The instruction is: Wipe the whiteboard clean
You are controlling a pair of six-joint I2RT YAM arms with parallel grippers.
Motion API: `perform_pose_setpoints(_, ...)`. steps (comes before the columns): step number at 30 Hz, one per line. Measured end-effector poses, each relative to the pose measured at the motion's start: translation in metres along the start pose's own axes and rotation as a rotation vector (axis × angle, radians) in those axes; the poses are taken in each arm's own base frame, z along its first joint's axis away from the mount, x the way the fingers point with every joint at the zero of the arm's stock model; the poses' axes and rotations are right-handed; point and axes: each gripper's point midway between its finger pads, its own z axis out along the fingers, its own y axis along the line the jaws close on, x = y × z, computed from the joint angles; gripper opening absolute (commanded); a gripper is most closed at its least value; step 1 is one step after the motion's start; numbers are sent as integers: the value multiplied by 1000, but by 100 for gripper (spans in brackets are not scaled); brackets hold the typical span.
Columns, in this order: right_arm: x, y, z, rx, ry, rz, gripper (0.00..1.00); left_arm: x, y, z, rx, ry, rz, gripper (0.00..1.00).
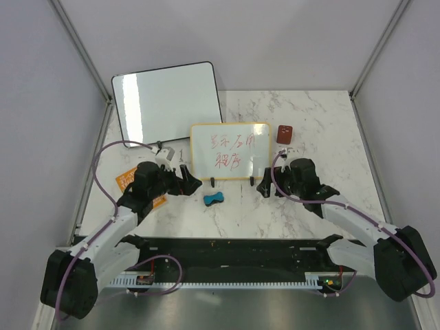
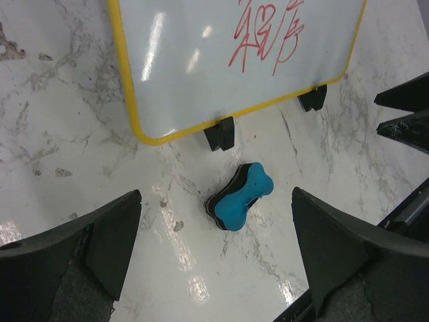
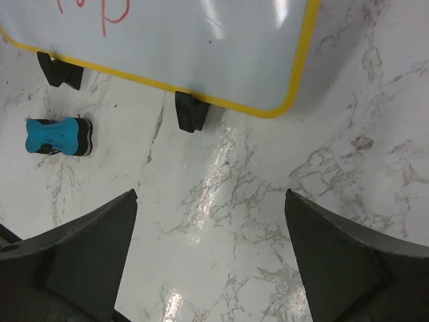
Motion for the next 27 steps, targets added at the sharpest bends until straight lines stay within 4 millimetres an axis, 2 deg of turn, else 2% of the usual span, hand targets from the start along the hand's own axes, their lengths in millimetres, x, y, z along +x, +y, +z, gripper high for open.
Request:
perform_pose_setpoints(3,-4,-14,3,6,2,47,98,12,-9,2,15,46,38,99)
perform_pose_setpoints(6,-7,-24,4,-1,-7,85,98,25,-26,3,55,85,106,99)
perform_pose_setpoints(9,-6,-27,4,-16,-11,100,98,35,-43,1,86,118,177,98)
perform_pose_setpoints(12,3,-23,5,-49,-4,107,98,41,-53,-3,100,129,234,92)
perform_pose_setpoints(19,28,-23,11,-85,34,151,98,49,-72,2,77,211,364,89)
perform_pose_setpoints(23,29,-19,13,-110,35,168,98,56,-74,15,37,291,439,85)
perform_pose_setpoints(26,27,-17,13,-120,25,171,98,58,-64,23,-30,330,471,76)
perform_pose_setpoints(27,26,-17,14,-122,22,171,98,59,-60,25,-49,338,475,70)
